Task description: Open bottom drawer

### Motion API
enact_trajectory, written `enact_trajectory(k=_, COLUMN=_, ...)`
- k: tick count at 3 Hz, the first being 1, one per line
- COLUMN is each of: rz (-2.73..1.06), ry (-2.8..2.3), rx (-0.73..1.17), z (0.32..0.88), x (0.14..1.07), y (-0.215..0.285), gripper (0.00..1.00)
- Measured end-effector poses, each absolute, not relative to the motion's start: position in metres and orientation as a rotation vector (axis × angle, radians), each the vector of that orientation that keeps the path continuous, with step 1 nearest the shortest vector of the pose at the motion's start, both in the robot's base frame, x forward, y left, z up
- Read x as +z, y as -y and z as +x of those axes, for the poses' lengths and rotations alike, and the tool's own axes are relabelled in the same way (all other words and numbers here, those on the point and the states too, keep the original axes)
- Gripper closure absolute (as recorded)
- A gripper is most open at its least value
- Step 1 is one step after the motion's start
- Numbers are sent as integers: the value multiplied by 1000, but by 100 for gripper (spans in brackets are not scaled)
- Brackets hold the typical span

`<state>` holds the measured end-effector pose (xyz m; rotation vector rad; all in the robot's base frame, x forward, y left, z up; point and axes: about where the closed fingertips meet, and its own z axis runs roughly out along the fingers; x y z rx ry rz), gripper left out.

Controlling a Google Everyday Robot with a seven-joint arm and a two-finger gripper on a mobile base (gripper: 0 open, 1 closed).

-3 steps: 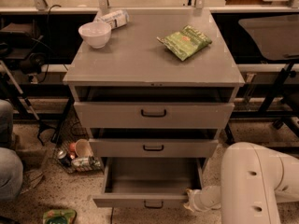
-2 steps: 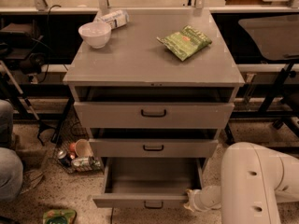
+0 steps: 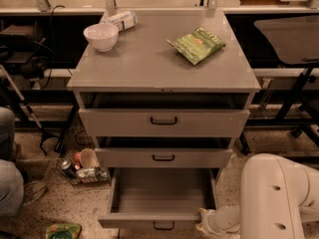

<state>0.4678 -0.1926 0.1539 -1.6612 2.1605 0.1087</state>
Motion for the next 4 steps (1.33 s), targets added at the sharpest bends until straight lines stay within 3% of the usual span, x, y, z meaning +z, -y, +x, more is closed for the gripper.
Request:
enact_trajectory(k=1, rz=-1661, ry=-2161, rx=110, z=467, x=155, y=192, gripper=97)
enact_trajectory(k=4, rz=-1663, ry=-2161, rx=115, z=466, x=154, y=190, gripper=28)
